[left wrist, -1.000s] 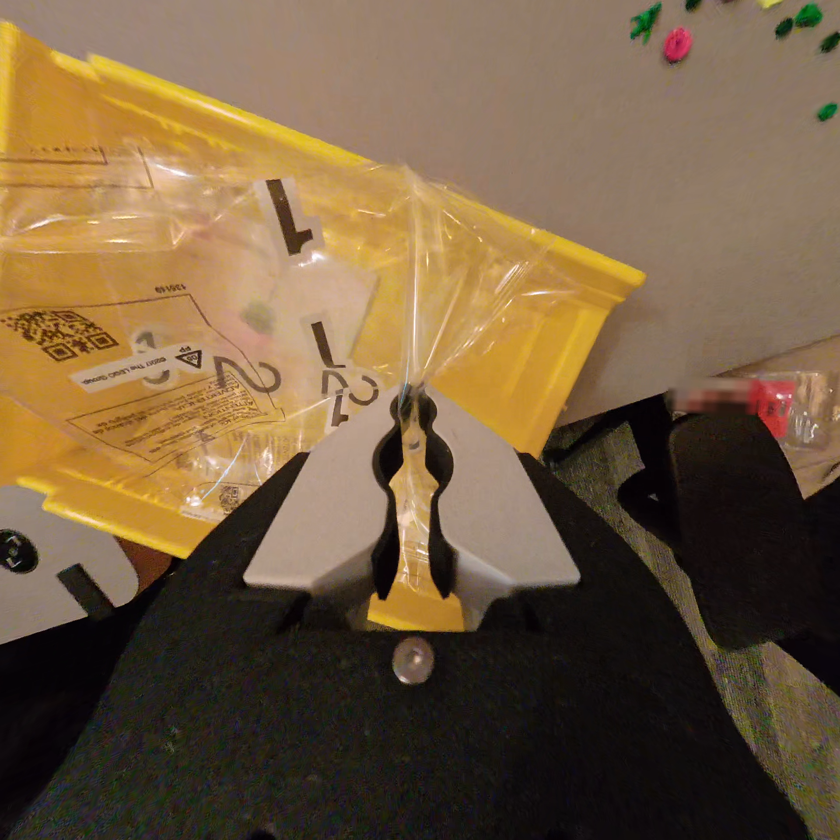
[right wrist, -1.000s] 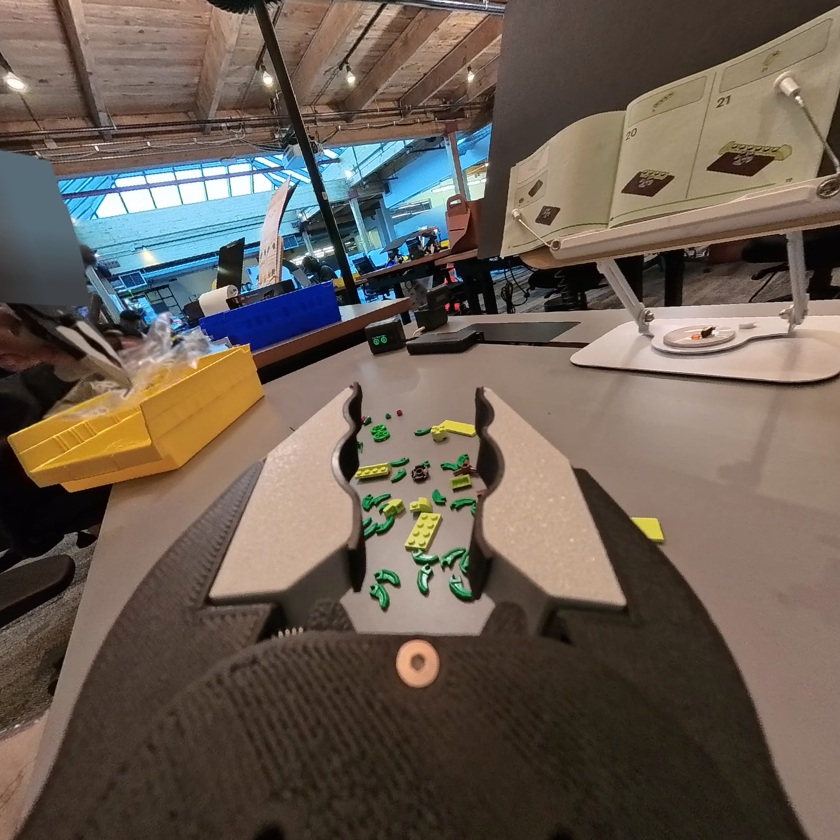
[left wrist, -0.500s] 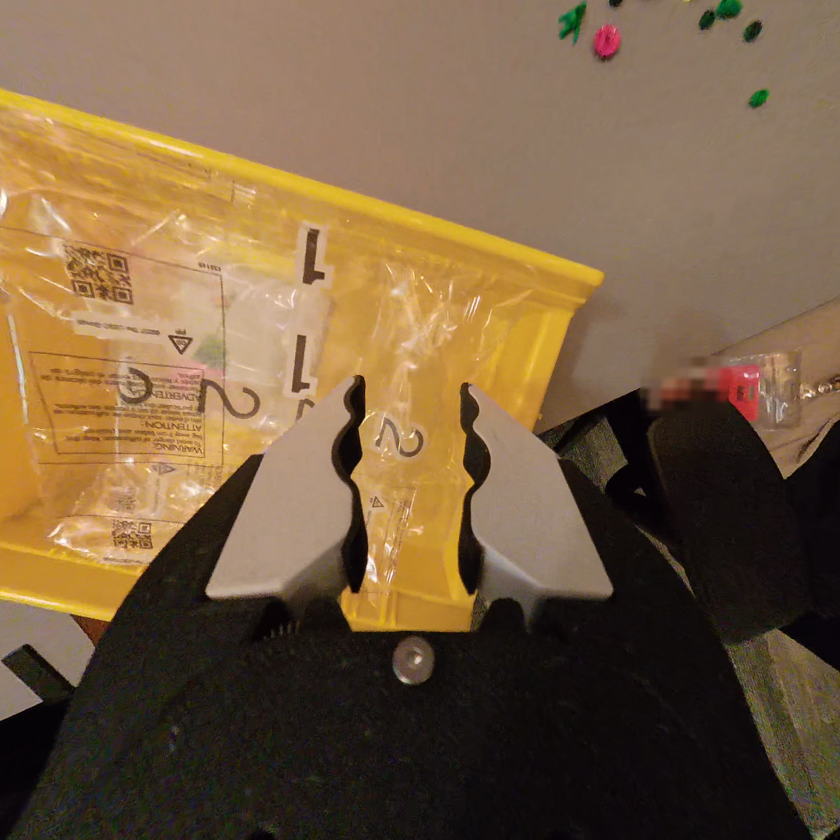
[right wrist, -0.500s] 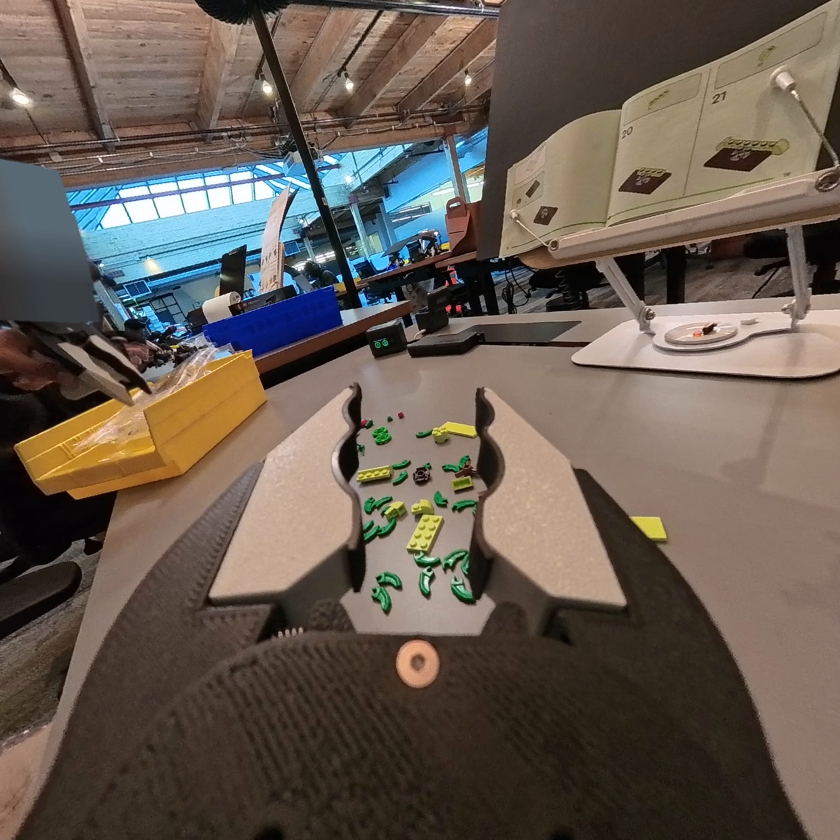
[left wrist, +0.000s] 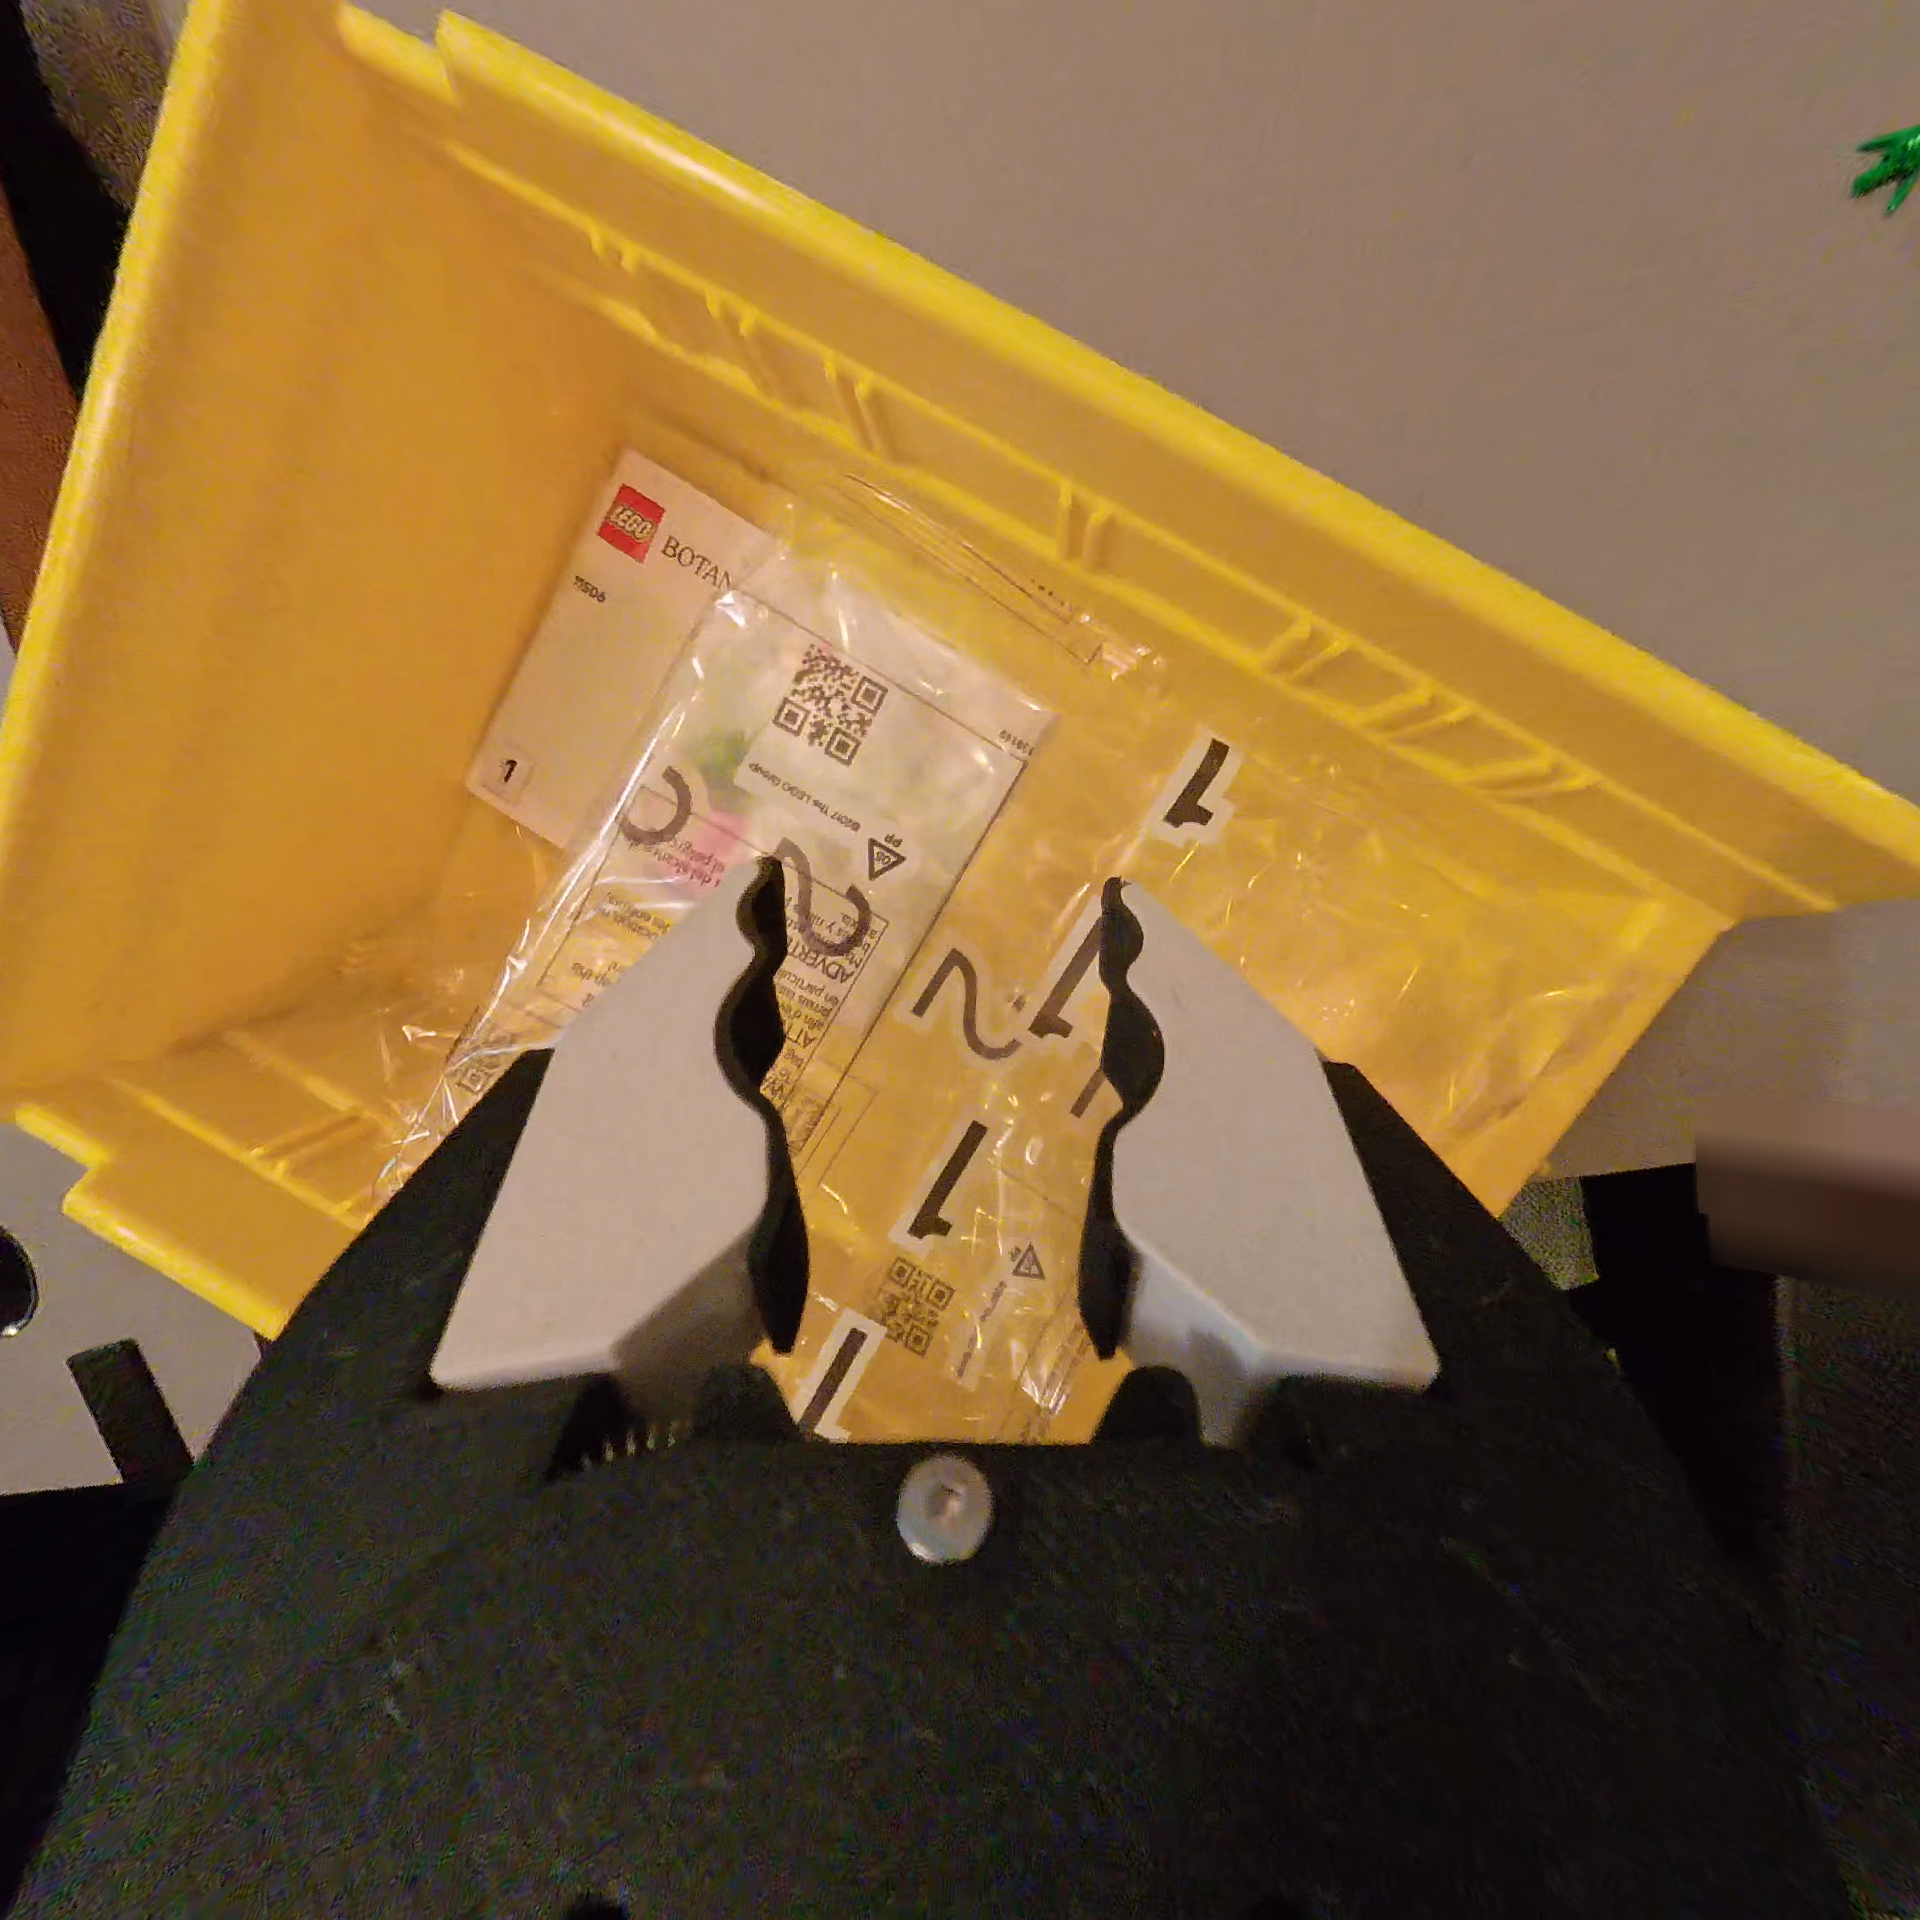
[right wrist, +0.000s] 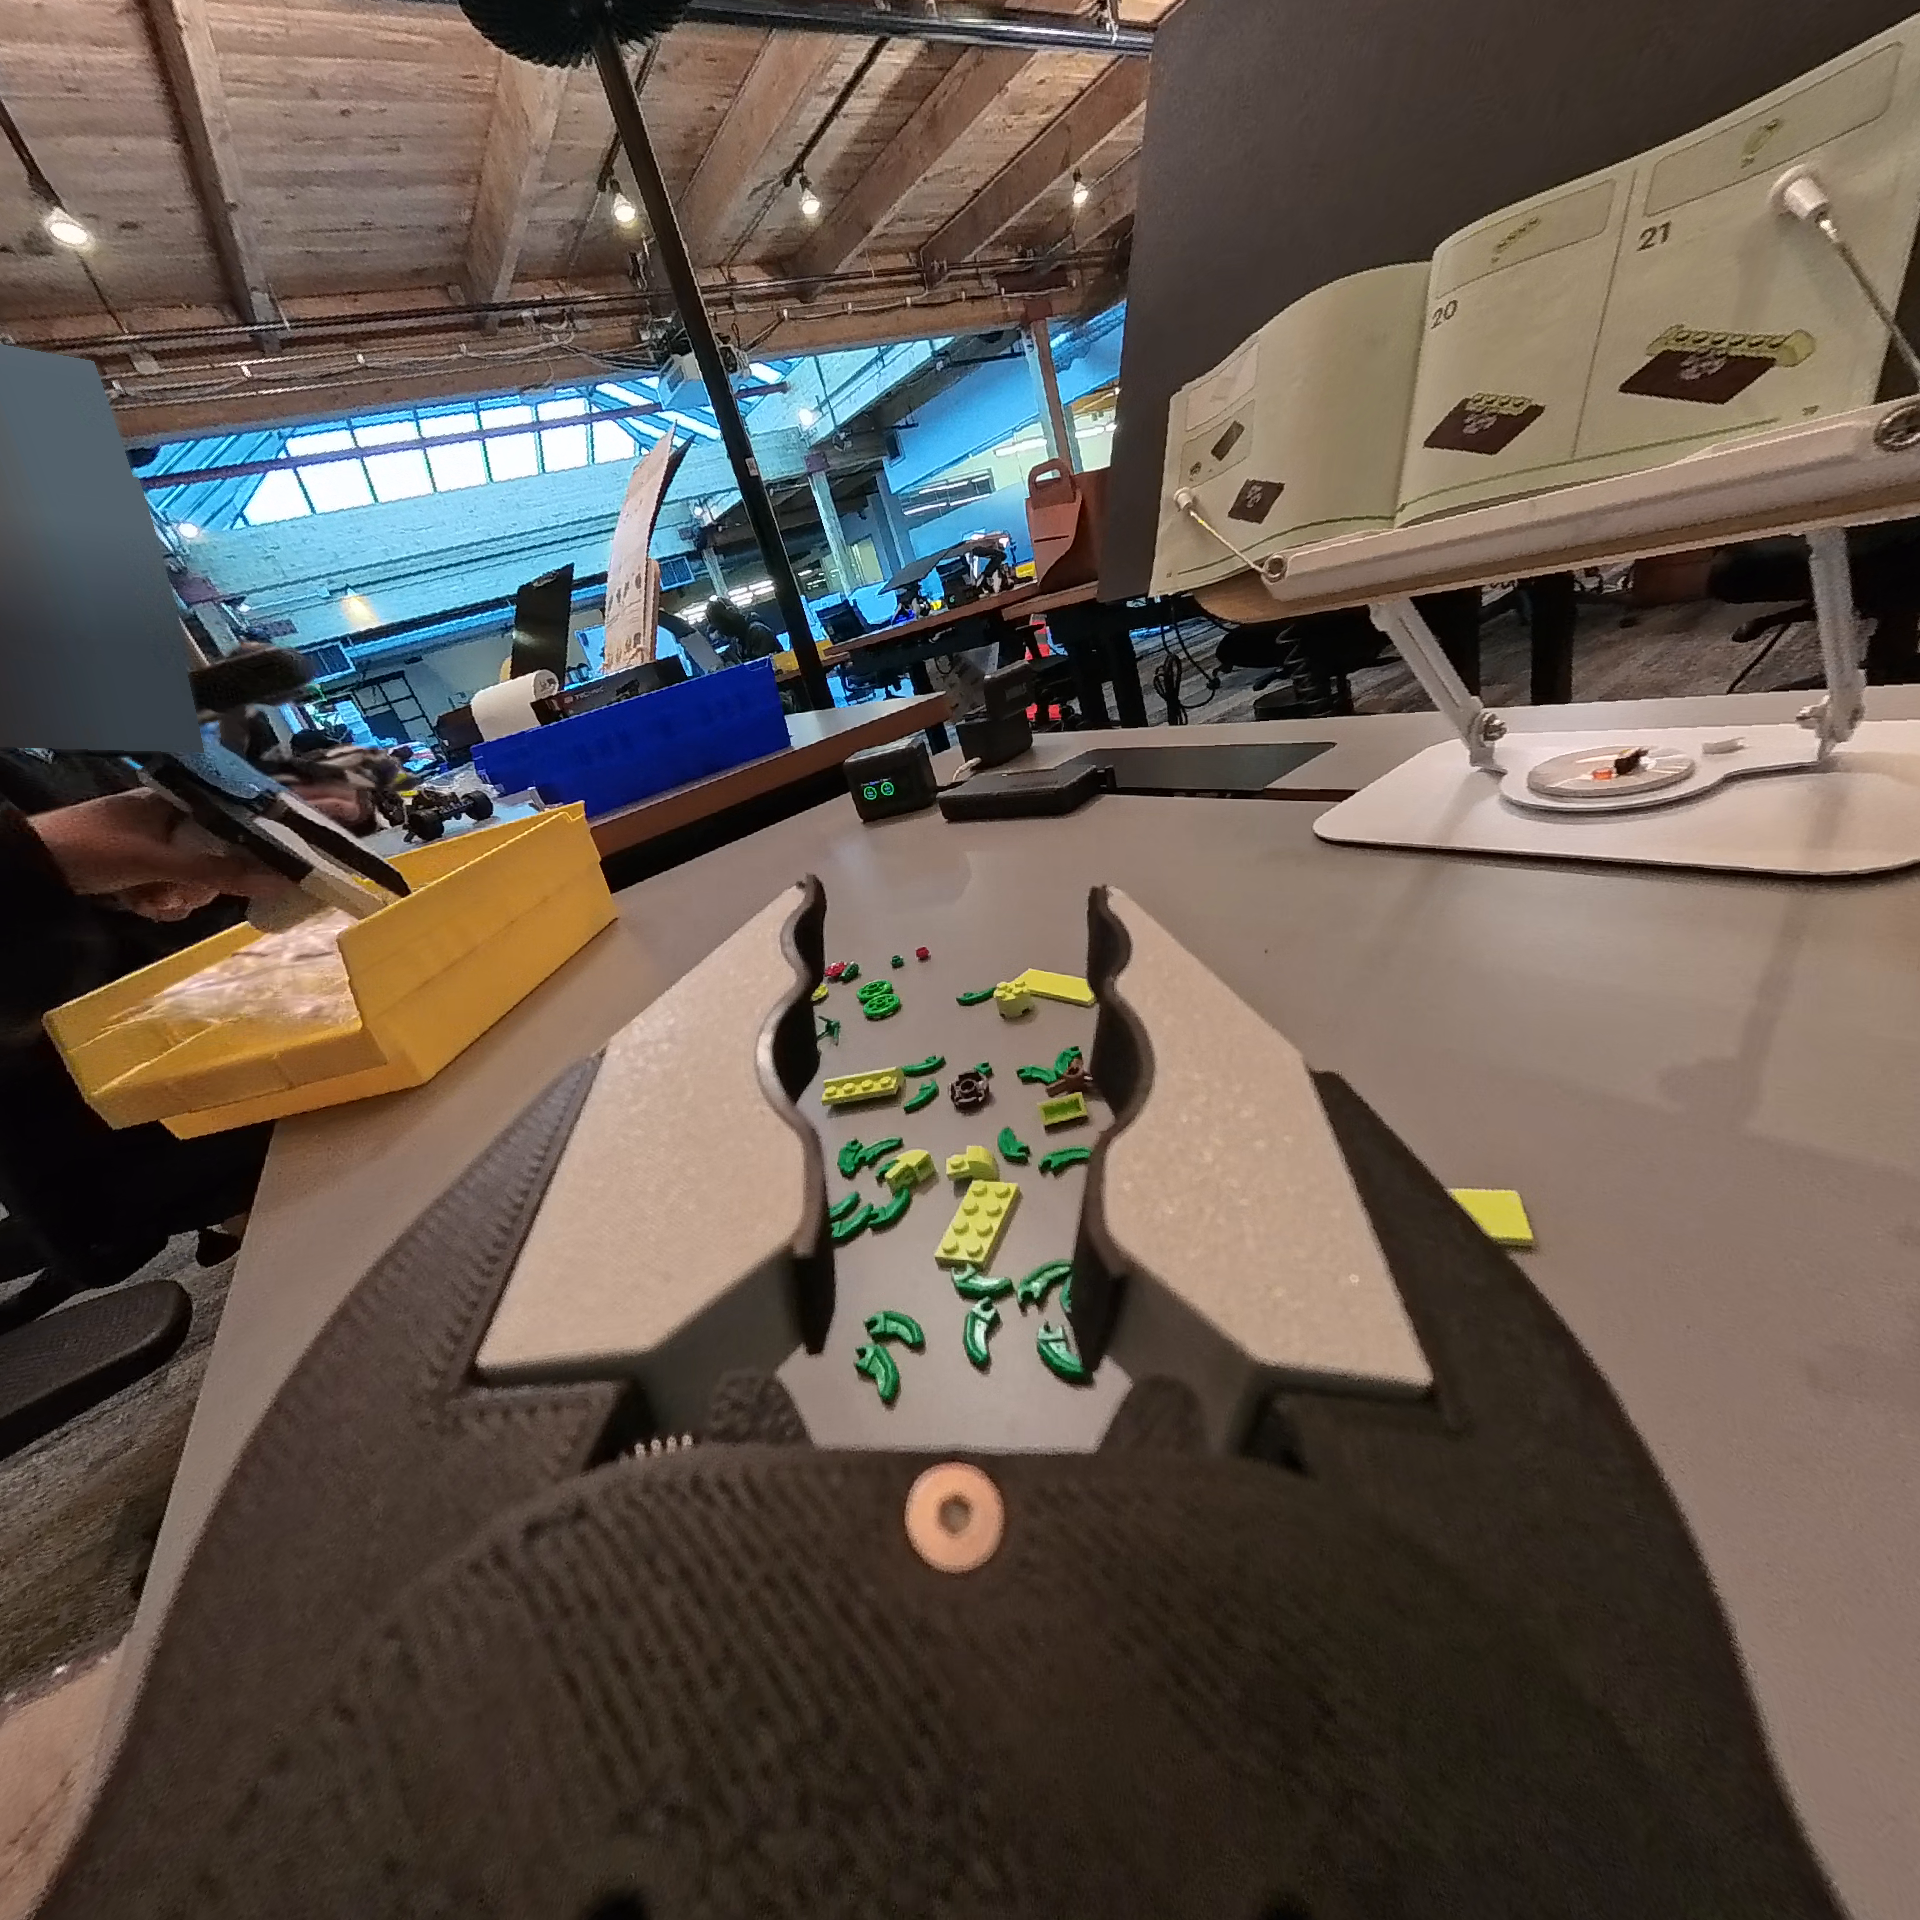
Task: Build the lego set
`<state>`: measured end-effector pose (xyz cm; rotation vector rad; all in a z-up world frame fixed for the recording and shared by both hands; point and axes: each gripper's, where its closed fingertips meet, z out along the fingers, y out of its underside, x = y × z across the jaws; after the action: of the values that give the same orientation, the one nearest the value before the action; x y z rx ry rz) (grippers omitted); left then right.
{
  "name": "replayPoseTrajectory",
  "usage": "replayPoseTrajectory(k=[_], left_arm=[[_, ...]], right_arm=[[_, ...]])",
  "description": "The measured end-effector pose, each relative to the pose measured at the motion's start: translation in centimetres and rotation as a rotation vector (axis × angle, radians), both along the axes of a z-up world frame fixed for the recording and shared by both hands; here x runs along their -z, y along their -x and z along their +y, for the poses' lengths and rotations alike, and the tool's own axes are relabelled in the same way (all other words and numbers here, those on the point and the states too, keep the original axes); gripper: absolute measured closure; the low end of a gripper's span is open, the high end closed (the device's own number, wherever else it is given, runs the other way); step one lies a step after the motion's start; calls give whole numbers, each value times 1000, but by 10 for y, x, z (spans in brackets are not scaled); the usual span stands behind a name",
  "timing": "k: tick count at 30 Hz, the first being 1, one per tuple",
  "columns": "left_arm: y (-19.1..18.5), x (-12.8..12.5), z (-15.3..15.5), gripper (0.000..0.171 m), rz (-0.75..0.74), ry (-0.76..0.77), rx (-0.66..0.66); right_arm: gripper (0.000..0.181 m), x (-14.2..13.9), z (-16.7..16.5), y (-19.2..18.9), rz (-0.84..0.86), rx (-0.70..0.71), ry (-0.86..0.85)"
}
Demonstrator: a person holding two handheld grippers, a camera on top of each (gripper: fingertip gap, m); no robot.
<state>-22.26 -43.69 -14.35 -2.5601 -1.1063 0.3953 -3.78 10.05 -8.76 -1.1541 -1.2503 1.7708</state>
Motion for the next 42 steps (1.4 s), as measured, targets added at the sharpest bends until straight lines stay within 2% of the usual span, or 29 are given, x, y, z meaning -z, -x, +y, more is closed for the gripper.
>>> replayPoseTrajectory(k=[3,5,8,10,13,16,17,18,19,21,26,33,36,42], left_arm=[[-3,-21,4,114,90,-92,-80],[-12,-43,-5,114,194,-115,-157],[-34,-75,-48,112,387,-41,-318],[-55,-84,-74,99,454,-31,-420],[-90,-64,-94,82,375,-73,-531],[-118,-26,-91,81,219,-158,-573],[-123,-16,-88,85,186,-189,-572],[-127,-7,-84,104,164,-212,-564],[-129,1,-80,135,149,-231,-541],[-123,8,-89,155,208,-197,-542],[-96,9,-95,159,264,-24,-376],[-19,9,-69,169,181,-277,-379],[17,9,-58,169,168,-241,-296],[61,9,-40,166,166,-249,-261]], right_arm=[[133,0,1,0,2,2,4],[133,0,2,0,2,6,3],[133,0,2,0,3,6,5],[133,-1,2,0,5,1,9],[133,-2,0,1,8,-5,11],[133,-2,-1,1,9,-12,13],[133,-2,-2,1,9,-15,13],[133,-2,-2,1,9,-18,13],[133,-2,-3,1,9,-21,13],[133,-2,-5,1,11,-25,8],[134,-2,-7,0,13,-28,-4],[134,0,-6,1,3,-24,-11],[135,0,-6,1,4,-28,-12],[146,-10,-2,-6,69,36,-110]])
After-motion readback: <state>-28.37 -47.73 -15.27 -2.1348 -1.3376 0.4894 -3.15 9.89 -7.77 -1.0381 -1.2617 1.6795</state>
